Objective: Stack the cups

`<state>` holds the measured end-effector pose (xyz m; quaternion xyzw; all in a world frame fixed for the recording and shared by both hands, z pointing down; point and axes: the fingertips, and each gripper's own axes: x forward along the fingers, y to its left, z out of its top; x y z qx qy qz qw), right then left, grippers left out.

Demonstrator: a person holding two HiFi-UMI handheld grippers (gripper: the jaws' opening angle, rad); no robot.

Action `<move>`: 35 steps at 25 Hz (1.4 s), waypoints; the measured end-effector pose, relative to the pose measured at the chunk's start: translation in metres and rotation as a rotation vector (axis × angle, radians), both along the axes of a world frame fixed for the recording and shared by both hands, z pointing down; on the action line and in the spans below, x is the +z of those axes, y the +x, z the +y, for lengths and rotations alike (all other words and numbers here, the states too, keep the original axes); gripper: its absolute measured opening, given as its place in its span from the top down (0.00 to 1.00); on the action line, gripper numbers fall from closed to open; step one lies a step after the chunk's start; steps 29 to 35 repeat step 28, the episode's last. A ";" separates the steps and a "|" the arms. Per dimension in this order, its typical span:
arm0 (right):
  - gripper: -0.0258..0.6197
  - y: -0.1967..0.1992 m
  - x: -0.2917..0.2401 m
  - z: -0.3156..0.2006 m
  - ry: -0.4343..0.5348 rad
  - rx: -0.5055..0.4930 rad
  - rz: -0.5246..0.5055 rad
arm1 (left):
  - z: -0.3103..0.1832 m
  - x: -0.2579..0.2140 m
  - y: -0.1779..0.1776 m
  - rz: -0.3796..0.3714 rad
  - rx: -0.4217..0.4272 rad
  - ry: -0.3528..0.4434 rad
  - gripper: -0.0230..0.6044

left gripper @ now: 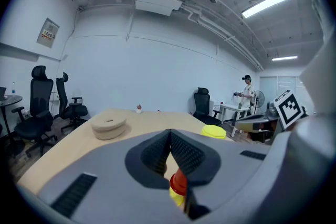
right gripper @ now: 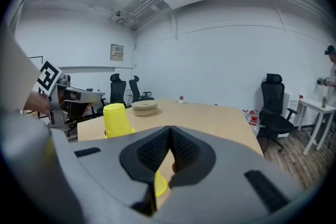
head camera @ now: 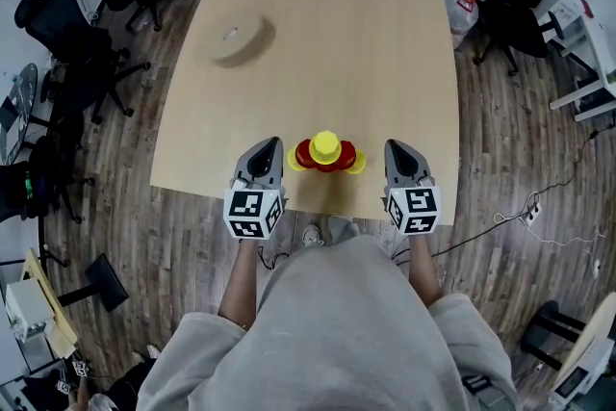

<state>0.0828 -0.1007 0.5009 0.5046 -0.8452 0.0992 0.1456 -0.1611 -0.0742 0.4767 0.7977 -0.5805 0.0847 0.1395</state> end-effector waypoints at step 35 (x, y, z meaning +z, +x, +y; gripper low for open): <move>0.96 -0.011 0.007 0.004 -0.021 -0.032 0.013 | -0.002 0.006 0.002 0.007 0.001 -0.007 0.94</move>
